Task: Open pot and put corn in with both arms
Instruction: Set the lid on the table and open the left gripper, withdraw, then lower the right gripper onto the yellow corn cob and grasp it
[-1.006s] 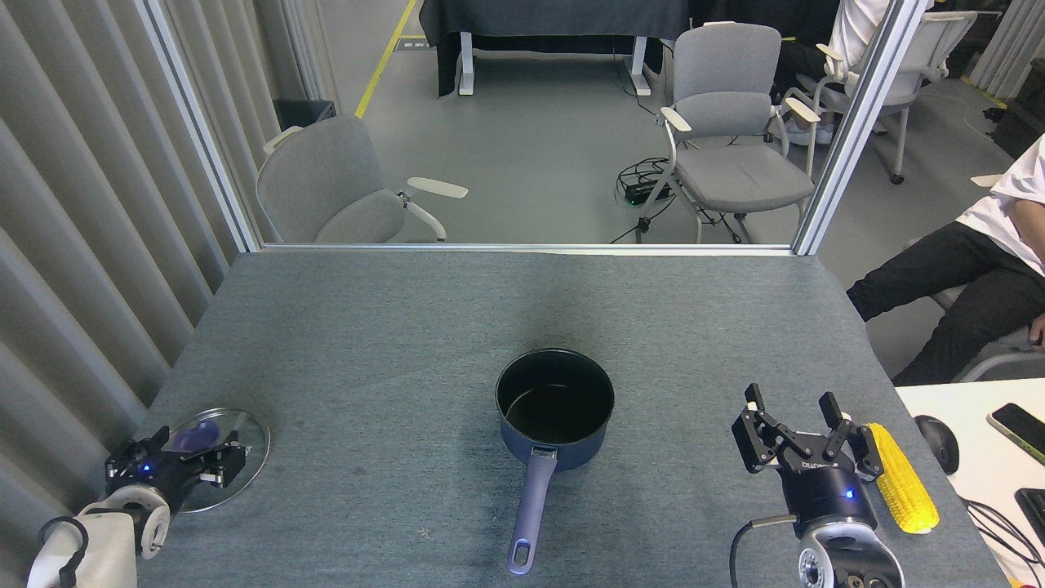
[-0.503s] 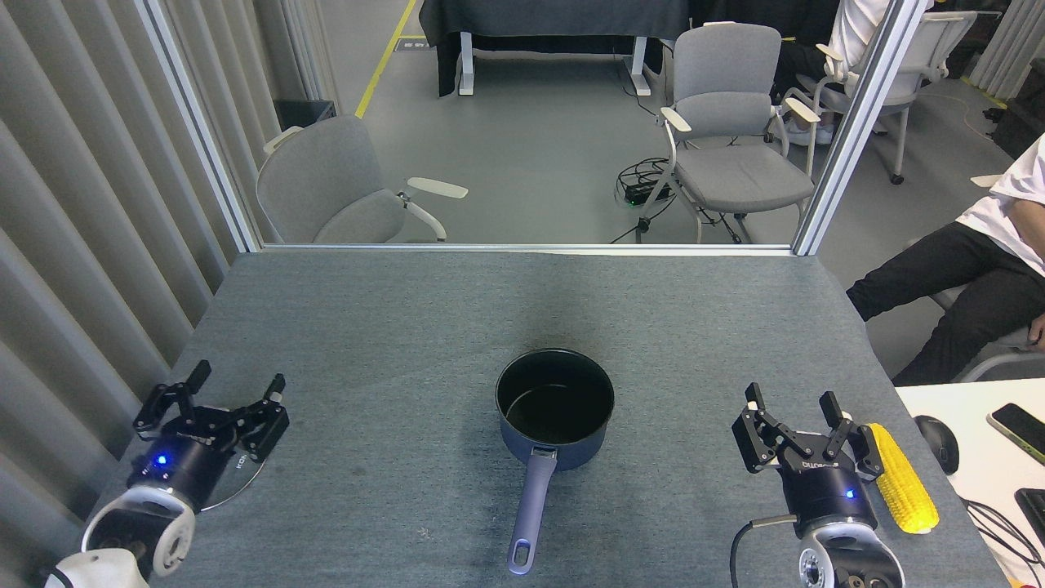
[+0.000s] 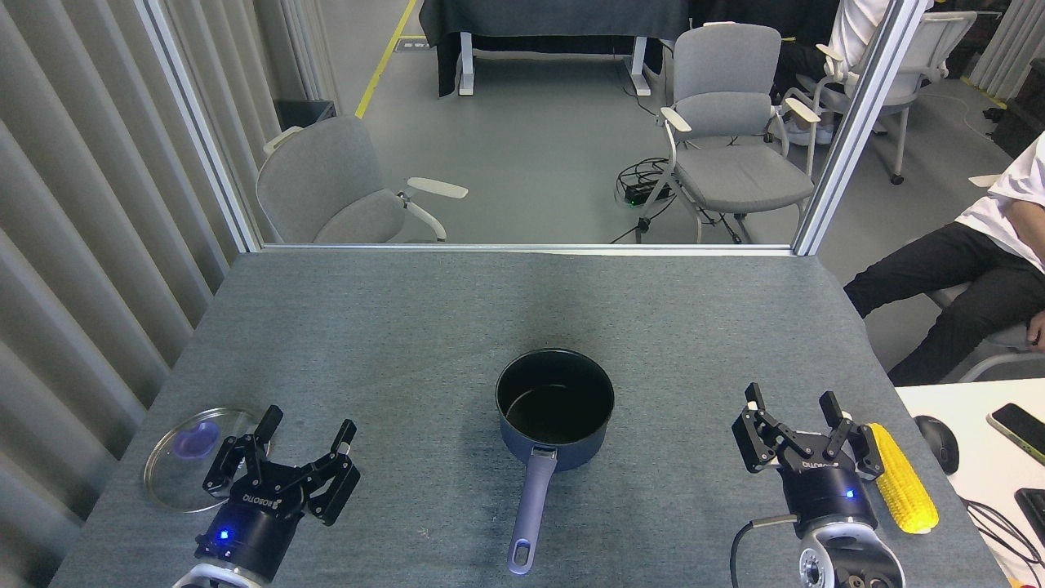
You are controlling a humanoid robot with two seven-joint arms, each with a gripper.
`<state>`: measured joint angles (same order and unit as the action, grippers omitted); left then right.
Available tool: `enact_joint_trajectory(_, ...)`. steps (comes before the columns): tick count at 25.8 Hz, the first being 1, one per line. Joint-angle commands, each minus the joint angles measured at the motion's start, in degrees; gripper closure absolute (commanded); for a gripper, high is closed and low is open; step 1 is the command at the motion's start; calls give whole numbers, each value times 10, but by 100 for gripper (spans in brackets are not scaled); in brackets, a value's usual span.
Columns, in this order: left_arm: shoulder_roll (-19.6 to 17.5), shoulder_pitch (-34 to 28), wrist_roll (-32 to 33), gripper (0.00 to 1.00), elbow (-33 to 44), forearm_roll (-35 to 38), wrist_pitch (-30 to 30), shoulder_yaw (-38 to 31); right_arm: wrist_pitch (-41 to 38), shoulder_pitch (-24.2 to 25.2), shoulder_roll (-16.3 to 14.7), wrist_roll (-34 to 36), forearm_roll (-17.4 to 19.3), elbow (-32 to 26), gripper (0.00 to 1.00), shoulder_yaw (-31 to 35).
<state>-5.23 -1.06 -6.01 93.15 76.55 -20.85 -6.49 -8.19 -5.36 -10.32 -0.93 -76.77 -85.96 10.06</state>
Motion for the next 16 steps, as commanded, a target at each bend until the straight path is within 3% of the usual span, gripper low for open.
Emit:
enact_joint_trajectory(1, 0, -1, -1, 2, -4, 0, 4, -4, 0, 0, -1, -1, 0, 1, 1, 0)
enact_joint_trajectory(16, 19, 19, 9, 2, -3, 0, 42, -2, 4, -2, -3, -3, 0, 5, 1, 0)
